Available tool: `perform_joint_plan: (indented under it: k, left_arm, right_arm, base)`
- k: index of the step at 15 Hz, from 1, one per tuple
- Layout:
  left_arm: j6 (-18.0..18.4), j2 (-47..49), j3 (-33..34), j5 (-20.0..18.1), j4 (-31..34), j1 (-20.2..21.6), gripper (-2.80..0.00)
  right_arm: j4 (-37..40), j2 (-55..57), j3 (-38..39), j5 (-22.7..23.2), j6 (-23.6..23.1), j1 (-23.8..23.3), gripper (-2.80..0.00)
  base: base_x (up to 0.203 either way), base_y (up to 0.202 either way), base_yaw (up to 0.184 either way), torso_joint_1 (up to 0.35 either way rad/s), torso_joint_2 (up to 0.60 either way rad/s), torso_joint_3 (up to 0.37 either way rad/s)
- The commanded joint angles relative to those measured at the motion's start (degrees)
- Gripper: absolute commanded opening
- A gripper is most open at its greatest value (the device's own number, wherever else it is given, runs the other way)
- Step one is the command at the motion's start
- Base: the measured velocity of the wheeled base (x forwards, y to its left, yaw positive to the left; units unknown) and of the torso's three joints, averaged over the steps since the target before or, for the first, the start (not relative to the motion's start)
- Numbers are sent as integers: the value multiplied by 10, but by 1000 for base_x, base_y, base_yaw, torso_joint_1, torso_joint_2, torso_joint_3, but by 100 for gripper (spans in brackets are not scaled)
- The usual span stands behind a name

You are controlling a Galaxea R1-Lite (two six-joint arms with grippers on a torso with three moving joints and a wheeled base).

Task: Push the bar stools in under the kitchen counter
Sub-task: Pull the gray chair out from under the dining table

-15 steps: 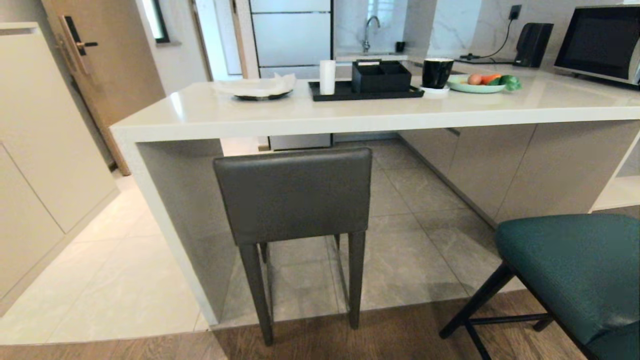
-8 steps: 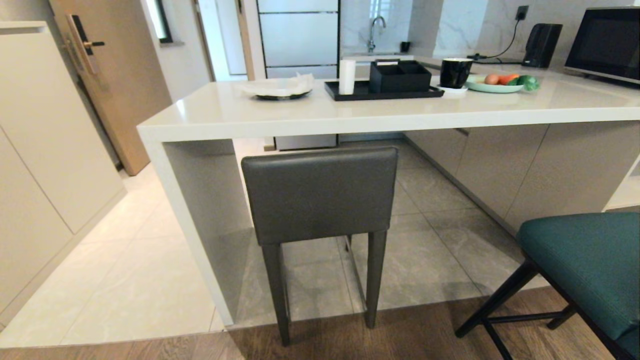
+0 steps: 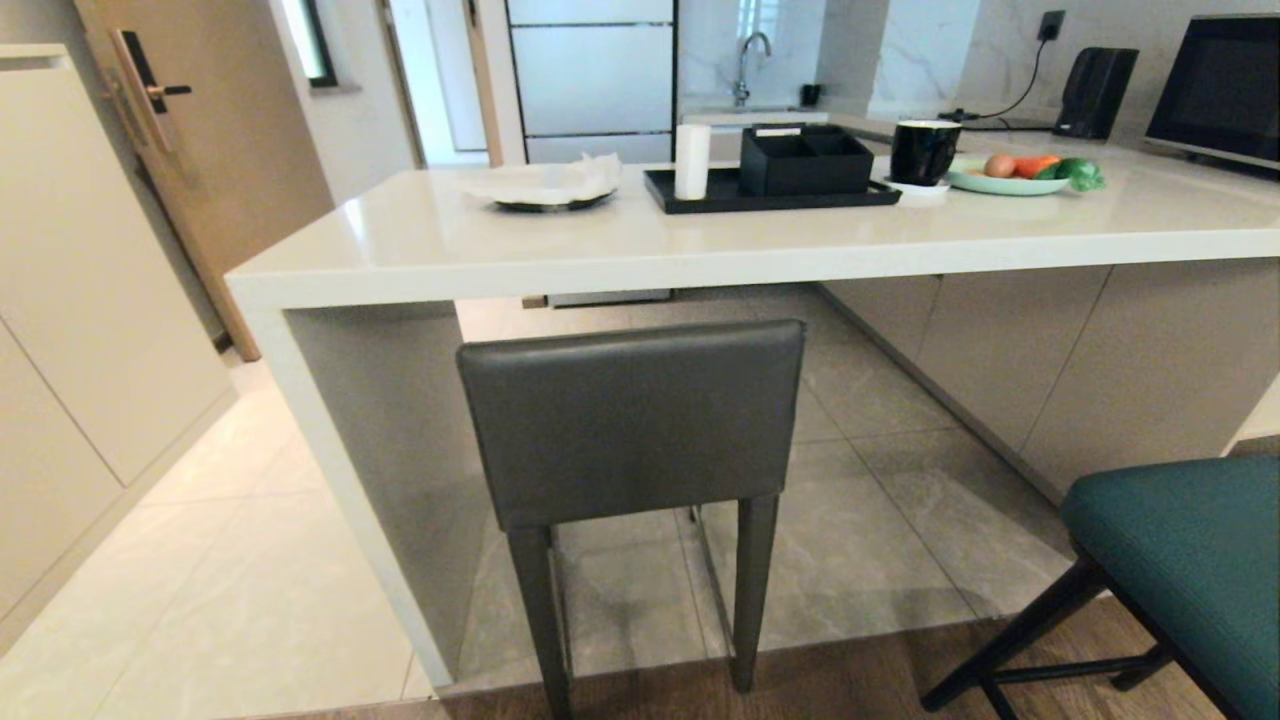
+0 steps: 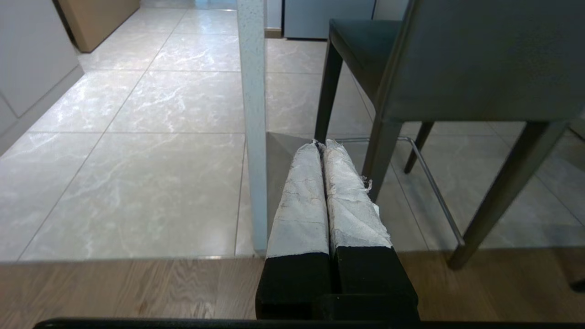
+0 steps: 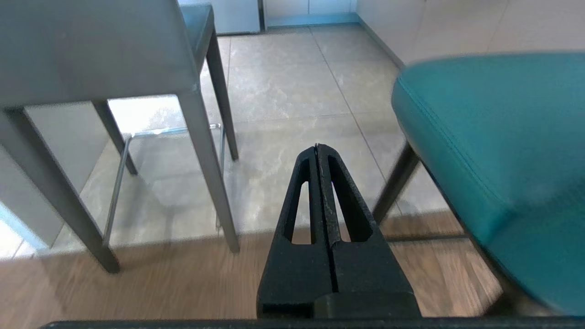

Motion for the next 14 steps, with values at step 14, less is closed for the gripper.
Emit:
perform_joint_plan:
  k: [14]
  left_arm:
    - [0,1,1,1,-1,0,-280]
  right_arm:
    - [0,1,0,0,-1,0,-280]
  base:
    - [194,0,2,2,0,4]
